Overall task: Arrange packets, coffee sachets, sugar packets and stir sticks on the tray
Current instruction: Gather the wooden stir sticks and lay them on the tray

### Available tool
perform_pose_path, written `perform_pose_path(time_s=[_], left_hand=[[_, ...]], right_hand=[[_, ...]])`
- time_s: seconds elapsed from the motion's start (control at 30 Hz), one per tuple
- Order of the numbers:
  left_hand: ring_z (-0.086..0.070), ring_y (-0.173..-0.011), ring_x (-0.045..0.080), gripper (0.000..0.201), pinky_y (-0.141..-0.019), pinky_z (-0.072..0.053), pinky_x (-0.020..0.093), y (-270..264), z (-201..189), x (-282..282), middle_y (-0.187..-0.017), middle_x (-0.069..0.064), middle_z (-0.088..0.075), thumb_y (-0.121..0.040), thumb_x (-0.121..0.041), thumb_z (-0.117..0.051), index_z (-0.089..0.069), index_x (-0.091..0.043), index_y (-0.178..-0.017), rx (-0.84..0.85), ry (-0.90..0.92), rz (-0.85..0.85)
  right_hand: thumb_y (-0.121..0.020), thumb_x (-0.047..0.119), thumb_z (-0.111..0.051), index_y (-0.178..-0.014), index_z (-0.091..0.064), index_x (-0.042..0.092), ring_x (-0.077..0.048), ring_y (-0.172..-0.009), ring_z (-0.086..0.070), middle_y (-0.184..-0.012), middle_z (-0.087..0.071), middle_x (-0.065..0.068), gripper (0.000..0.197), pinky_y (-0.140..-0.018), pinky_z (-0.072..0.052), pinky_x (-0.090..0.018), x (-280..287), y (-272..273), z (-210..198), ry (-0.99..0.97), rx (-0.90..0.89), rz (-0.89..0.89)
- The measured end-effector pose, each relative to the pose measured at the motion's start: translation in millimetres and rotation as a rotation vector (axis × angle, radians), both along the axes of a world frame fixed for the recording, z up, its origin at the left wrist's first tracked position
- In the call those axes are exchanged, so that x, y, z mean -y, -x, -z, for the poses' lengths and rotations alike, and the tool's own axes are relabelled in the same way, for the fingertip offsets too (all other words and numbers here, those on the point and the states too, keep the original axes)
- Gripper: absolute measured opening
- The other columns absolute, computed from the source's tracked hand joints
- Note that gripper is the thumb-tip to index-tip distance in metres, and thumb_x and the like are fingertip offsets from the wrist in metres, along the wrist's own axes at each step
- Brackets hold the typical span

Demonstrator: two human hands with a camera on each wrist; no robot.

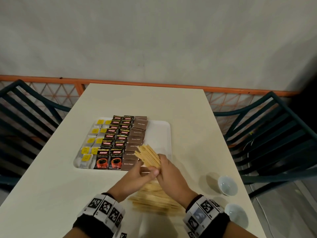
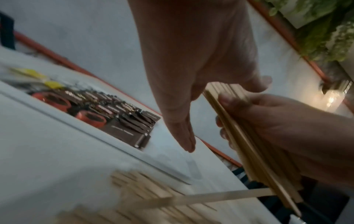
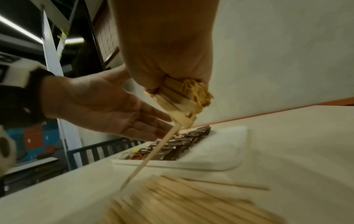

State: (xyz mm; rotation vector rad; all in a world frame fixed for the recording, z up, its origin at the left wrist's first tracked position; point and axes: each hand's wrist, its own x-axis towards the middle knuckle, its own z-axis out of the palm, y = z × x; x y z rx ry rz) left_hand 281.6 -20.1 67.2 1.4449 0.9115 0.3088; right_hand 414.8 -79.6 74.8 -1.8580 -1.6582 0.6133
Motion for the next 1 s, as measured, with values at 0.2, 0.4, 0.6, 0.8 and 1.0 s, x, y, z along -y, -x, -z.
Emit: perform_pose_path(time_s=[0.2,0.4,0.6,0.8,1.0], left_hand=[[-0.065,-0.104,0.018,0.049,-0.08,-0.053,0.028,-24.7,-19.5,1.7,-0.111,0.01,-0.07,-0.076,-0.042,-0.058,-0.061,-0.011,-0.114,0.324,0.461,-0.278],[-0.07,-0.086,0.014,0.027,-0.071,-0.056,0.027,-32.0,-20.3,-11.7,-0.087,0.005,-0.073,-0.086,-0.036,-0.059,-0.068,-0.013,-0.096,0.437,0.536,-0.483],[-0.065,-0.082,0.016,0.029,-0.072,-0.055,0.029,-28.2,-15.9,-14.7,-0.08,0.004,-0.065,-0.093,-0.037,-0.049,-0.064,-0.012,-0.085,0.503,0.576,-0.52],[-0.056,-0.106,0.023,0.035,-0.097,-0.045,0.036,-26.8,-8.9,-16.0,-0.098,0.009,-0.058,-0.093,-0.039,-0.048,-0.058,-0.009,-0.108,0.594,0.603,-0.572],[-0.062,-0.089,0.014,0.022,-0.072,-0.055,0.028,-26.2,-15.5,-22.8,-0.09,0.001,-0.064,-0.094,-0.03,-0.048,-0.063,-0.014,-0.098,0.691,0.492,-0.692]], right_hand=[[-0.097,0.022,-0.032,-0.109,-0.05,0.01,-0.019,-0.09,-0.058,-0.102,-0.059,-0.007,0.025,-0.077,-0.048,-0.035,-18.2,26.4,-4.0,-0.098,0.012,-0.012],[-0.095,0.017,-0.033,-0.137,-0.031,0.005,-0.02,-0.113,-0.041,-0.128,-0.04,-0.008,0.045,-0.097,-0.041,-0.032,-27.1,34.8,0.7,-0.13,0.114,0.044],[-0.093,0.027,-0.04,-0.143,-0.023,0.011,-0.016,-0.112,-0.032,-0.123,-0.033,-0.004,0.056,-0.101,-0.037,-0.027,-24.3,27.4,0.6,-0.102,0.049,-0.083],[-0.091,0.023,-0.042,-0.143,-0.027,0.02,-0.008,-0.115,-0.027,-0.122,-0.029,0.003,0.054,-0.102,-0.031,-0.017,-24.2,20.8,4.6,-0.158,-0.132,-0.103],[-0.091,0.017,-0.045,-0.136,-0.035,0.018,0.0,-0.116,-0.042,-0.121,-0.043,0.002,0.046,-0.096,-0.033,-0.005,-27.9,10.6,-1.2,-0.368,-0.428,0.019]])
